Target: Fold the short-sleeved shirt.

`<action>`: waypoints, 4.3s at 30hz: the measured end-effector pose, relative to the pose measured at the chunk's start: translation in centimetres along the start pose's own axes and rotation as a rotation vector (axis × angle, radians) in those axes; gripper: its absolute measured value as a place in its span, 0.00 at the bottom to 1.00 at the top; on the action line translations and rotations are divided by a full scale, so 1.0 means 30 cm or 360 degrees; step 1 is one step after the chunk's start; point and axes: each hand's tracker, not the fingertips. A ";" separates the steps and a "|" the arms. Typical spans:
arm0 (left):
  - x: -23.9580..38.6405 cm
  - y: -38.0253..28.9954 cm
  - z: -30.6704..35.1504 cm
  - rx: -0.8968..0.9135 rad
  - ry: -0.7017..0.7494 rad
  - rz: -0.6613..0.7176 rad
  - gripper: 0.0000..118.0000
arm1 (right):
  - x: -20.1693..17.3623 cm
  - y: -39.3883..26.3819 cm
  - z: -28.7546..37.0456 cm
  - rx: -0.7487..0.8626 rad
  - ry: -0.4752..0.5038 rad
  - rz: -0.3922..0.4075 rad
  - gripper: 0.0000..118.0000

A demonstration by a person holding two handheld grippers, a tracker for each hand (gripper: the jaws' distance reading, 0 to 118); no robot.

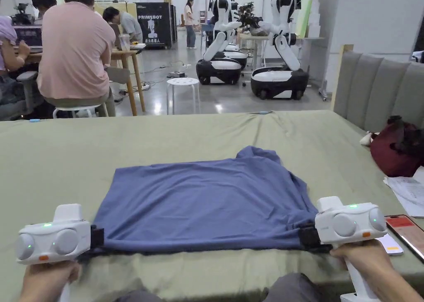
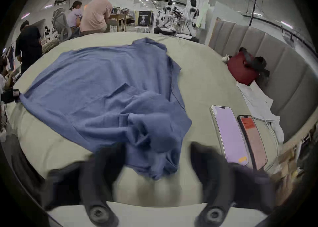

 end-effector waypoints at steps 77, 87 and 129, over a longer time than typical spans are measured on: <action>-0.001 0.399 -0.383 -0.0068 -0.0153 0.0032 0.02 | 0.093 0.509 -0.273 0.0128 0.0009 0.0006 0.04; 0.067 0.424 -0.641 -0.0184 -0.0112 -0.0013 0.08 | 0.101 0.603 -0.532 0.0033 -0.0044 0.0043 0.07; 0.024 0.262 -0.385 -0.0208 -0.0179 -0.0017 0.04 | 0.044 0.393 -0.292 0.0029 -0.0010 0.0010 0.35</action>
